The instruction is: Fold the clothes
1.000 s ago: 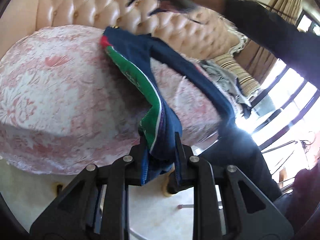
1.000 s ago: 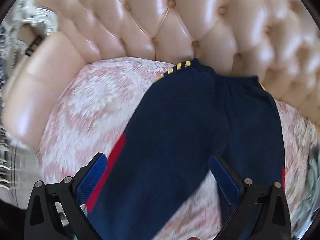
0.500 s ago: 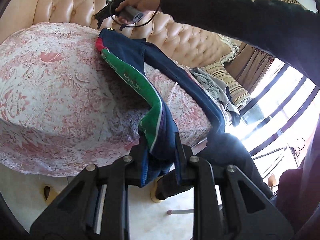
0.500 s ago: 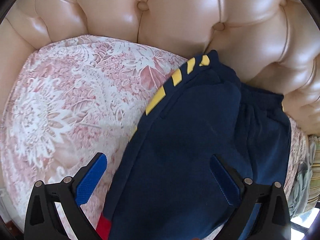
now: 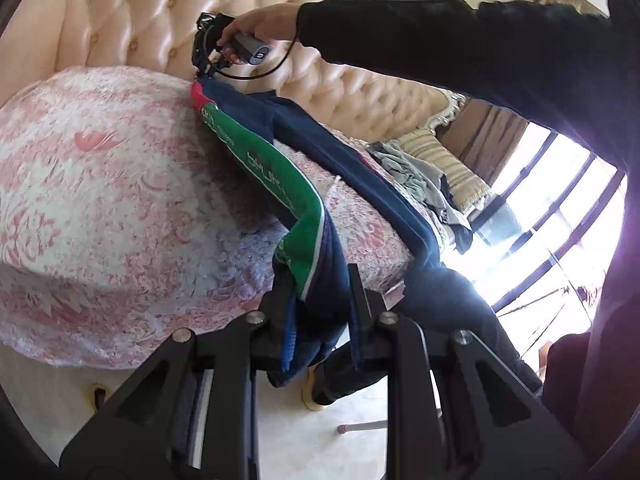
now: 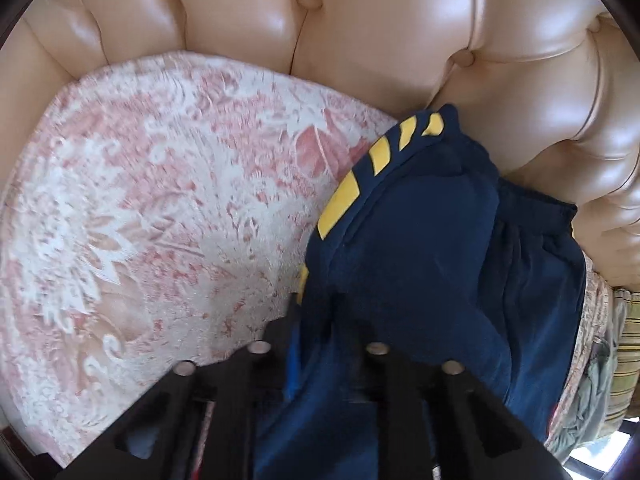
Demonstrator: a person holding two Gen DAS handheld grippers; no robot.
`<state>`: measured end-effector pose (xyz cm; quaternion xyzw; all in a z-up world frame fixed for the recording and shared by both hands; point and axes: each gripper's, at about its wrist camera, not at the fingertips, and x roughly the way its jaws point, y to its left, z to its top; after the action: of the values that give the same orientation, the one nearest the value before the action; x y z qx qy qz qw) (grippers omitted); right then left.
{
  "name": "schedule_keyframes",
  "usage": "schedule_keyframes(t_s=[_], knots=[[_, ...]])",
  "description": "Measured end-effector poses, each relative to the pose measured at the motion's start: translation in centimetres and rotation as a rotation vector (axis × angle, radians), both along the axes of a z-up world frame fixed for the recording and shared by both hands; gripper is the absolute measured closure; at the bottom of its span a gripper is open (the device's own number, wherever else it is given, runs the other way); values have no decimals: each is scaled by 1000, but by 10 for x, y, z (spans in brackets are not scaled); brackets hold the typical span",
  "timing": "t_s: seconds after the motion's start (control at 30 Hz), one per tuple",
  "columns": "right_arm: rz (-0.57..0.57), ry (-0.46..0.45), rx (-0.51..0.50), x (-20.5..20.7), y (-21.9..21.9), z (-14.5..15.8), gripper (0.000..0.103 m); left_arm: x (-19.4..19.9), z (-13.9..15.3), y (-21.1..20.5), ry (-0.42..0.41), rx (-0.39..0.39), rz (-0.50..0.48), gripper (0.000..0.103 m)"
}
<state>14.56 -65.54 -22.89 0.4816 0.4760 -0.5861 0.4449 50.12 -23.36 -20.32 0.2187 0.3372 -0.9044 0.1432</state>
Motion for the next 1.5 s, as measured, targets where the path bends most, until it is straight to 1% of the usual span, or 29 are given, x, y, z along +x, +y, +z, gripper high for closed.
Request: schedule_keyframes(t_s=[0.07, 0.23, 0.33, 0.37, 0.43, 0.53, 0.63, 0.77, 0.87, 0.93, 0.97, 1.03, 1.1, 1.3, 1.33, 1.37, 1.5], knots=[[7, -14, -26, -2, 6, 15, 94, -9, 10, 4, -3, -26, -42, 79], [9, -25, -89, -22, 33, 68, 94, -42, 40, 15, -8, -98, -171, 79], [-6, -33, -126, -48, 55, 103, 95, -83, 60, 27, 3, -124, -288, 79], [-13, -35, -138, -57, 60, 110, 95, -99, 67, 32, 10, -129, -326, 79], [-18, -38, -158, -75, 71, 122, 95, -131, 73, 37, 30, -105, -394, 79], [-9, -47, -184, -105, 95, 138, 95, -184, 78, 56, 12, -131, -473, 79], [-10, -81, -207, -136, 112, 140, 95, -235, 75, 71, 2, -109, -523, 79], [-13, -129, -238, -179, 136, 143, 95, -292, 66, 85, -44, -97, -555, 79], [-23, -172, -264, -217, 152, 135, 95, -329, 54, 95, -87, -95, -574, 79], [-34, -193, -272, -238, 159, 124, 95, -351, 49, 106, -120, -112, -589, 79], [-39, -203, -275, -248, 163, 119, 95, -359, 45, 111, -131, -115, -597, 79], [-50, -223, -281, -268, 173, 110, 95, -378, 38, 119, -147, -96, -609, 79], [-61, -242, -287, -288, 183, 101, 95, -394, 30, 128, -176, -110, -620, 79], [-89, -289, -323, -333, 195, 79, 95, -434, 5, 140, -231, -89, -641, 79], [-90, -293, -331, -338, 196, 76, 100, -440, 1, 141, -243, -92, -644, 79], [-92, -297, -338, -344, 197, 73, 103, -445, -4, 142, -255, -94, -646, 79], [-83, -326, -343, -359, 198, 58, 103, -462, -19, 140, -270, -63, -638, 79]])
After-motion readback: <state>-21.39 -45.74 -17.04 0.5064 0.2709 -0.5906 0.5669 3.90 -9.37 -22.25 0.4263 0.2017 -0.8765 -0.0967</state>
